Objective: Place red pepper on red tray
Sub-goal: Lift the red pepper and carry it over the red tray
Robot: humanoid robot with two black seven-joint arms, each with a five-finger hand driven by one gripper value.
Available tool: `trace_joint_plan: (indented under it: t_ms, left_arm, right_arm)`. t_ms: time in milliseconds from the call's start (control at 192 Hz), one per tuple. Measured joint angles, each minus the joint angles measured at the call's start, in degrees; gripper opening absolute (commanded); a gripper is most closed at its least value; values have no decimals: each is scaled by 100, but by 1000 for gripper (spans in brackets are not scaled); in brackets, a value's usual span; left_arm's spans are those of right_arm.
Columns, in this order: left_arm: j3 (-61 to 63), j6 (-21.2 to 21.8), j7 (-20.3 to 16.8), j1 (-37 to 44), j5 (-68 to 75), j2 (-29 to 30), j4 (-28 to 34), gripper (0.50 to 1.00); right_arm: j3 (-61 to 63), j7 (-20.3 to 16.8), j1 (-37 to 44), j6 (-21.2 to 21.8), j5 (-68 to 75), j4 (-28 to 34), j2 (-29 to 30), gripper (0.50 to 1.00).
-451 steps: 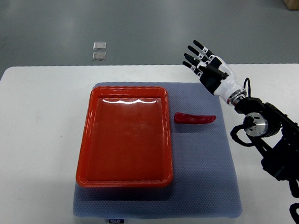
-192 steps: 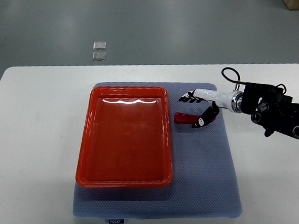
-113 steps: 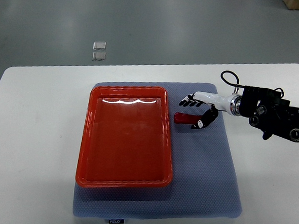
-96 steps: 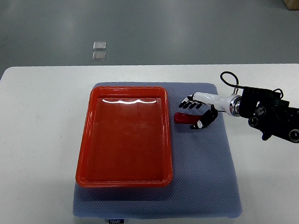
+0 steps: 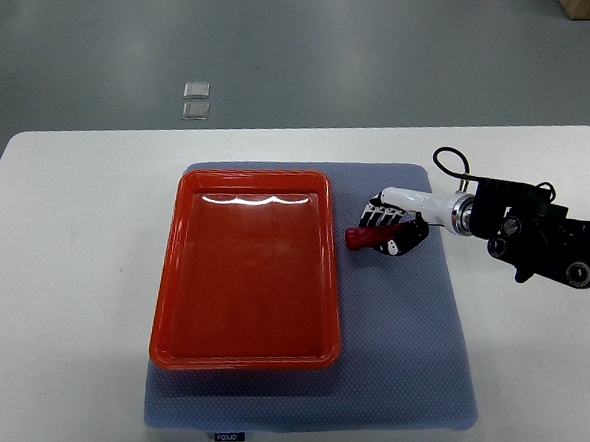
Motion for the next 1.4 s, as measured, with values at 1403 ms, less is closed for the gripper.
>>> trace_joint_plan:
  t_ms: [1403]
  left_arm:
    - [9,-9,0,0,11,0,-25,1000]
  right_arm:
    - [-718,2,1274,71,670,-1086,2397,500]
